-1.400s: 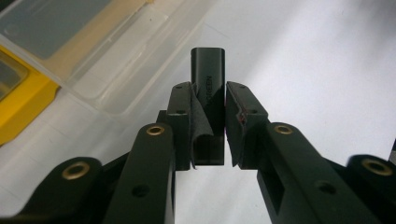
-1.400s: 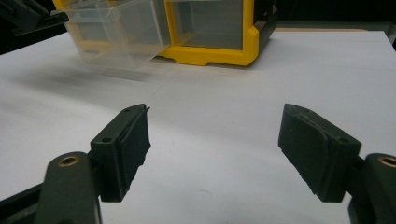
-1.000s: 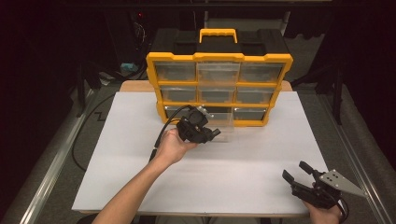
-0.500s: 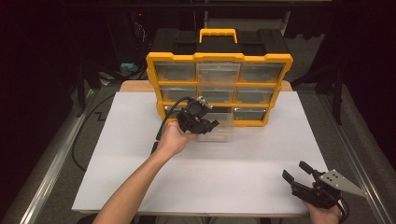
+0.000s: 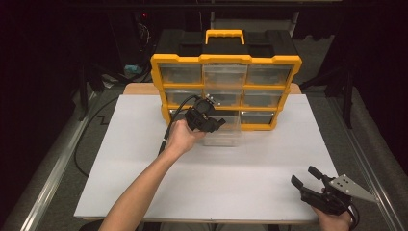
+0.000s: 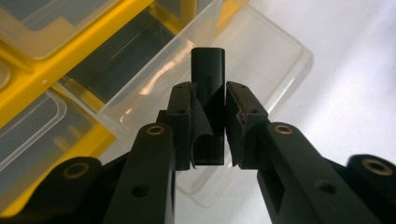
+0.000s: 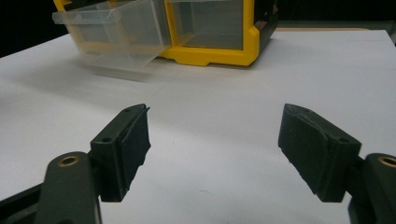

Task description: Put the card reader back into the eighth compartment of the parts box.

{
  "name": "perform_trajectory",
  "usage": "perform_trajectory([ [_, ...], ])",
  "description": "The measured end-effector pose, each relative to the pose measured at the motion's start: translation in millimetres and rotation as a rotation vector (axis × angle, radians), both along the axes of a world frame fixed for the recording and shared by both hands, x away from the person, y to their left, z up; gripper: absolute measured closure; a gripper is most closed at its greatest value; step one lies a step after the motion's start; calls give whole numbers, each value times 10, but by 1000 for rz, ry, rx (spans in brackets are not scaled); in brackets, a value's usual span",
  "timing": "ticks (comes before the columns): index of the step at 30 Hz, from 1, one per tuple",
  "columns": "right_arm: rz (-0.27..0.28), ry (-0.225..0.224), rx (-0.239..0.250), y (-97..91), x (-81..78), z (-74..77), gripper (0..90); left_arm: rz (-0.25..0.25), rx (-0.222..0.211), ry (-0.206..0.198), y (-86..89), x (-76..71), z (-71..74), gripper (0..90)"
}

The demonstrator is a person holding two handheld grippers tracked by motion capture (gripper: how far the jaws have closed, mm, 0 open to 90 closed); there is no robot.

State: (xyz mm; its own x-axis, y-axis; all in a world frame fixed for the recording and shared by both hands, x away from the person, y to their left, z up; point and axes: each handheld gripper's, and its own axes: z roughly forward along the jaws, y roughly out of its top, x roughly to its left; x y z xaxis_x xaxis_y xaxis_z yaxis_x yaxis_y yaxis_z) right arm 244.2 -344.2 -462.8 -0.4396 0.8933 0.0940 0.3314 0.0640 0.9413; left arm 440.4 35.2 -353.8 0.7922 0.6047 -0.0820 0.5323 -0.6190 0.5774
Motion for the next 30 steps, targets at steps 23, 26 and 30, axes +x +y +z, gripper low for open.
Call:
perform_trajectory([
  [23,3,0,1,1,3,-1,252,37,-20,2,6,78,-61,652],
  [26,0,-2,3,-2,5,-3,252,30,-22,7,16,72,-51,628],
  [30,1,1,6,-4,6,-4,252,22,-32,4,34,31,-17,588],
])
